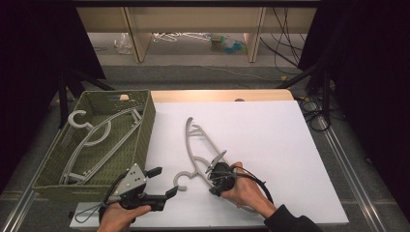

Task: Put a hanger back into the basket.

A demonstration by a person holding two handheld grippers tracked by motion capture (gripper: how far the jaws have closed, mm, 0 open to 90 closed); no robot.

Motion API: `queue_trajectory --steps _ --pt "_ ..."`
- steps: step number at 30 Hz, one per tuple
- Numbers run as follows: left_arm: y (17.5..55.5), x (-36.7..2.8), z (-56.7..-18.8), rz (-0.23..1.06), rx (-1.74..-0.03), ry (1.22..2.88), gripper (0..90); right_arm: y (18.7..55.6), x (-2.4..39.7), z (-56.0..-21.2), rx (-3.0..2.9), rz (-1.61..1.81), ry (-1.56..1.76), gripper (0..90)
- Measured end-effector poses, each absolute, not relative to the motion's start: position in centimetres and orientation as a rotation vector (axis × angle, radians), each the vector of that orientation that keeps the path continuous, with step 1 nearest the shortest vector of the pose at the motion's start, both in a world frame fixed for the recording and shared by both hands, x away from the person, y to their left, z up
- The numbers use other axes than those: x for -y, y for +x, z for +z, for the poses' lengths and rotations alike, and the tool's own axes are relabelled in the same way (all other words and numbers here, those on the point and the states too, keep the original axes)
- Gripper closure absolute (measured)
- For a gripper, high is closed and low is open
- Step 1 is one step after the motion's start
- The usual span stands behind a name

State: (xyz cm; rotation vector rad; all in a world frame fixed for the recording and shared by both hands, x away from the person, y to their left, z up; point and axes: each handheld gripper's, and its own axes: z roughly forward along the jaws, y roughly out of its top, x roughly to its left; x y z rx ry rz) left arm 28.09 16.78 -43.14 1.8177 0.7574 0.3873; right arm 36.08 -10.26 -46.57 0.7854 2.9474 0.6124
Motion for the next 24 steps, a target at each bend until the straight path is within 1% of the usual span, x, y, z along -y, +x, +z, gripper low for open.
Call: queue_trajectory --steps 3,7,11,18,24 --pt "28.1 -16.8 -43.2 0.391 -0.750 1.826 17.9 36.4 10.3 -46.5 -2.950 0.599 0.785 75.4" --pt "28.1 -16.8 -43.2 0.396 -0.747 1.833 18.1 36.6 10.6 -46.5 -2.958 0.612 0.815 77.7" --pt "28.0 -16.8 -43.1 0.407 -0.739 1.842 18.4 36.8 11.0 -46.5 -2.971 0.629 0.802 81.8" --pt "28.1 -16.7 -43.3 0.424 -0.724 1.869 19.7 36.7 12.3 -46.0 -3.037 0.605 0.649 82.1" --pt "28.5 -16.5 -43.4 0.452 -0.708 1.913 21.9 36.1 14.0 -44.5 -3.088 0.656 0.556 82.1"
